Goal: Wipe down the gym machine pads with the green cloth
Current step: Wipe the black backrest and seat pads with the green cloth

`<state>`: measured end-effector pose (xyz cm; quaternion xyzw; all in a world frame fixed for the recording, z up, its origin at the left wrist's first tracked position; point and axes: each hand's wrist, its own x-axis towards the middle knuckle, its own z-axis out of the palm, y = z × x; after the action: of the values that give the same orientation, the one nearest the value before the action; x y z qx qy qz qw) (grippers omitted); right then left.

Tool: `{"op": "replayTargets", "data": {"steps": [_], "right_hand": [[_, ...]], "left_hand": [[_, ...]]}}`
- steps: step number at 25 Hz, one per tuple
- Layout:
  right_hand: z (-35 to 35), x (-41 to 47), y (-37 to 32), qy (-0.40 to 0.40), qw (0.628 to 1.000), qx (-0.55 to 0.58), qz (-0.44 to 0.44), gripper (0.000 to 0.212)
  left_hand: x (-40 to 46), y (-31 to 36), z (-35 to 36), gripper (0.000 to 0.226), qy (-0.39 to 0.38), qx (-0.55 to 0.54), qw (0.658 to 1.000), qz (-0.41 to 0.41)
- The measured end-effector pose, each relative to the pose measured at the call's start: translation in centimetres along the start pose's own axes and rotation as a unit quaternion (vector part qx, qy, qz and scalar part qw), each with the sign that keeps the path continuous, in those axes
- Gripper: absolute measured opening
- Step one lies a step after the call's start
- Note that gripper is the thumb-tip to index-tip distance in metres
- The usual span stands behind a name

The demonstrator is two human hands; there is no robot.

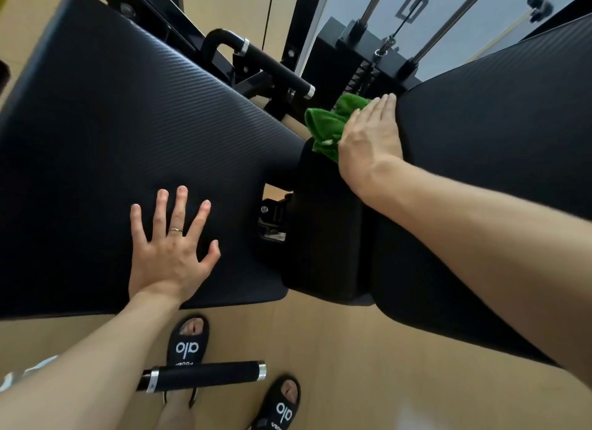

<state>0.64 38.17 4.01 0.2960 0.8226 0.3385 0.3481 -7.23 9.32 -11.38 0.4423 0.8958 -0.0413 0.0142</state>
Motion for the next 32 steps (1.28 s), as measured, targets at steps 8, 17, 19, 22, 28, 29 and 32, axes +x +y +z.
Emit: {"op": "replayTargets", "data": {"steps": [8, 17, 19, 22, 28, 29, 32], "right_hand": [[1.8, -12.3, -2.3, 0.015, 0.987, -0.025, -0.159, 0.064], [0.8, 1.0, -0.3, -0.011, 0.999, 0.029, 0.004, 0.059], [1.4, -3.4, -2.1, -0.004, 0.998, 0.041, -0.049, 0.062], [2.4, -11.9, -6.0, -0.026, 0.977, -0.013, -0.211, 0.066], [2.7, -4.3, -5.8, 0.046, 0.974, -0.031, -0.221, 0.061], [2.5, -1.4, -5.0, 0.049, 0.979, -0.035, -0.193, 0.061], [1.0, 5.2, -4.2, 0.006, 0.991, -0.042, -0.123, 0.06]], "left_hand": [[0.1, 0.0, -0.3, 0.073, -0.014, -0.009, 1.0, -0.005], [0.0, -0.1, 0.1, 0.074, 0.013, -0.008, 1.0, 0.002], [0.1, 0.0, 0.0, 0.074, 0.008, -0.005, 1.0, -0.003], [0.1, -0.1, -0.2, 0.074, -0.005, -0.012, 1.0, -0.008], [0.3, -0.1, 0.3, 0.073, 0.008, -0.024, 1.0, -0.01], [0.3, -0.1, 0.4, 0.072, 0.007, -0.022, 1.0, -0.011], [0.2, -0.1, 0.7, 0.073, 0.014, -0.009, 1.0, -0.01]]}}
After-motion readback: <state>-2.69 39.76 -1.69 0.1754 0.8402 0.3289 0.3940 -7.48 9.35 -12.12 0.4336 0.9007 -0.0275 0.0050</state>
